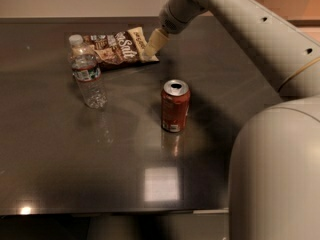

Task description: Move brown chip bag near water bottle

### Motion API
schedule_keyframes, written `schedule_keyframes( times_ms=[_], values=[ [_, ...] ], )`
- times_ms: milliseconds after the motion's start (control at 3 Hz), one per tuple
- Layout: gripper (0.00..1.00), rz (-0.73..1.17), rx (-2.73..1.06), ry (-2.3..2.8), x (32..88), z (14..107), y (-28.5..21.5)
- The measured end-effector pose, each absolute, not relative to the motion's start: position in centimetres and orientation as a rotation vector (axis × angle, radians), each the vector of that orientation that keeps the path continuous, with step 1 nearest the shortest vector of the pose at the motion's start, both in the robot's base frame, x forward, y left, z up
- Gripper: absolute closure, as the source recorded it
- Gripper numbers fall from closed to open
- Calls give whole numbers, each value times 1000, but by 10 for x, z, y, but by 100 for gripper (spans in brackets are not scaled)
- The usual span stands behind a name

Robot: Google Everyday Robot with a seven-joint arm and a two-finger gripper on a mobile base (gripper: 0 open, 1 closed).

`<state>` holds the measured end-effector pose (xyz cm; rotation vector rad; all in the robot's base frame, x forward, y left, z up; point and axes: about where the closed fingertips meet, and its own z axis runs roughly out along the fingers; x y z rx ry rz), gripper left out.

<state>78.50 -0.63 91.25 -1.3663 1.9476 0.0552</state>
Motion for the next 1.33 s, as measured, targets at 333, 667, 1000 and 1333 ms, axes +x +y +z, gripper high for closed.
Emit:
schedule_keyframes(
  times_ms=[333,667,1000,1333],
  values=[
    [0,85,-1387,1951,796,898,13],
    [0,117,-1415,1964,801,883,29],
    [0,141,-1441,1994,804,867,40],
    [0,160,-1466,2025,806,856,46]
  ],
)
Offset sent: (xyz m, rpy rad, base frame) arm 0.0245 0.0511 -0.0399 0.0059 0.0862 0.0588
